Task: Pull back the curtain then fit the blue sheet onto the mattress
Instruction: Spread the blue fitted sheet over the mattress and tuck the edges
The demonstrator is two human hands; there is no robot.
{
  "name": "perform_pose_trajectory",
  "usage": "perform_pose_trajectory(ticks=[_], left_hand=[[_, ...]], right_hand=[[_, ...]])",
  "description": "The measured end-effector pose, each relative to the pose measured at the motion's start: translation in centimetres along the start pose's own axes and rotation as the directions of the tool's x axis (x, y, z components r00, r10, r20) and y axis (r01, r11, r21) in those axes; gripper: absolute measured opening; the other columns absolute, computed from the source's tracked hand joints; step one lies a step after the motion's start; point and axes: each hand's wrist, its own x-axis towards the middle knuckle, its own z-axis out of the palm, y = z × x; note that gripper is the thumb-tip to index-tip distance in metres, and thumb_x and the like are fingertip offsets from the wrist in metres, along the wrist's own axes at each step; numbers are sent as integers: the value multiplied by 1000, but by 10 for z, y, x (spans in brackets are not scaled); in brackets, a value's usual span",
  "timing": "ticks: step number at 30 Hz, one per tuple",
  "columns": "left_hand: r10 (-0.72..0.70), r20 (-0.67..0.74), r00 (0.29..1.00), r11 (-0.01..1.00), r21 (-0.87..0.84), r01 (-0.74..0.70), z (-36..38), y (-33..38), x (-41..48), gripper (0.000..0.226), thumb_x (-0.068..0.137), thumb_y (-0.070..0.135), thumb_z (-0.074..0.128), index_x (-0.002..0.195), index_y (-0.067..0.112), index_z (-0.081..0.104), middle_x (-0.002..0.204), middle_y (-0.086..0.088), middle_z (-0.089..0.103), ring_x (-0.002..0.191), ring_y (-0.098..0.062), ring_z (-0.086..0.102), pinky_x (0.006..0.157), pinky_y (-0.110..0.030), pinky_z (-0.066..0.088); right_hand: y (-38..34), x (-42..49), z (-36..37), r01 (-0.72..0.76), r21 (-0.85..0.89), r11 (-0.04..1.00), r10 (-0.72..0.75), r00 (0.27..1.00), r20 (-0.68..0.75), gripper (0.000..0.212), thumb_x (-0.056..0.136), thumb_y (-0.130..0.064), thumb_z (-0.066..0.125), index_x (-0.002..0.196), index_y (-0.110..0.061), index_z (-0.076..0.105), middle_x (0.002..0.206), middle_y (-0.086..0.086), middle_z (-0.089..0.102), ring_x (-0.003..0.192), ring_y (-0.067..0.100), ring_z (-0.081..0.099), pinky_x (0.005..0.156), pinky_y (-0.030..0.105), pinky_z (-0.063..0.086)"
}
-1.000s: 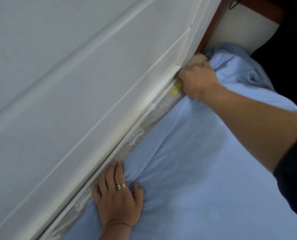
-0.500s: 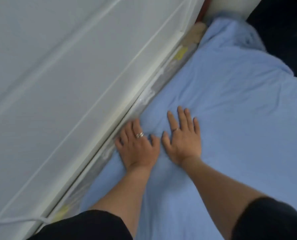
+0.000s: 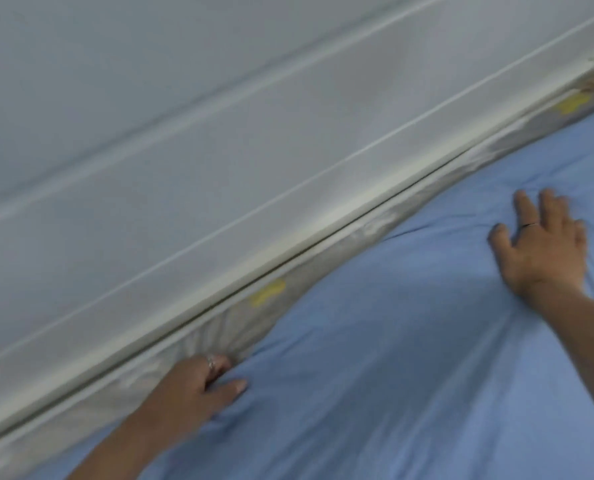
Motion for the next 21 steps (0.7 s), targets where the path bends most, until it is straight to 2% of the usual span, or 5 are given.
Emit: perform_pose_trajectory(ticks=[6, 9, 12, 15, 21], left_hand=[[78, -250, 965, 997, 33, -72, 9, -8, 18, 48, 88, 30, 68, 52, 16, 40, 49, 5, 38, 47, -4, 35, 47, -24, 26], [56, -268, 962, 997, 58, -42, 11, -15, 15, 47, 88, 36, 65, 55, 13, 41, 51, 1, 40, 50, -11, 38, 48, -29, 24], [49, -213, 976, 999, -1, -51, 3, -9, 2, 45, 91, 39, 63, 58, 16, 44, 54, 3, 45, 54, -14, 43, 48, -28, 25], [25, -105, 994, 986, -162, -42, -3, -15, -29, 33, 90, 41, 67, 67, 21, 55, 62, 6, 53, 60, -12, 47, 51, -25, 32], [-97, -20, 995, 982, 163, 99, -40, -173, -168, 33, 93, 52, 56, 111, 25, 60, 115, 0, 63, 114, -24, 60, 85, -30, 44]], right_hand=[[-38, 2, -39, -106, -172, 979, 136, 976, 173, 64, 83, -48, 36, 136, -14, 35, 140, 27, 39, 130, 49, 39, 105, 64, 37], [-122, -74, -59, 202, -63, 977, -198, 978, 62, 50, 82, -32, 57, 129, -19, 46, 126, 24, 54, 116, 47, 51, 92, 55, 47], [-227, -177, -72, 707, 100, 700, -714, 692, 107, 58, 72, -23, 63, 130, -25, 59, 121, 13, 62, 112, 39, 55, 93, 44, 44], [-292, -239, -68, 832, 22, 555, -797, 524, 301, 36, 73, -28, 60, 108, -29, 65, 109, 1, 63, 112, 30, 54, 95, 40, 36], [-337, -257, -66, 622, -256, 740, -532, 775, 341, 32, 75, -30, 53, 103, -34, 68, 109, -7, 71, 111, 21, 62, 95, 36, 39]])
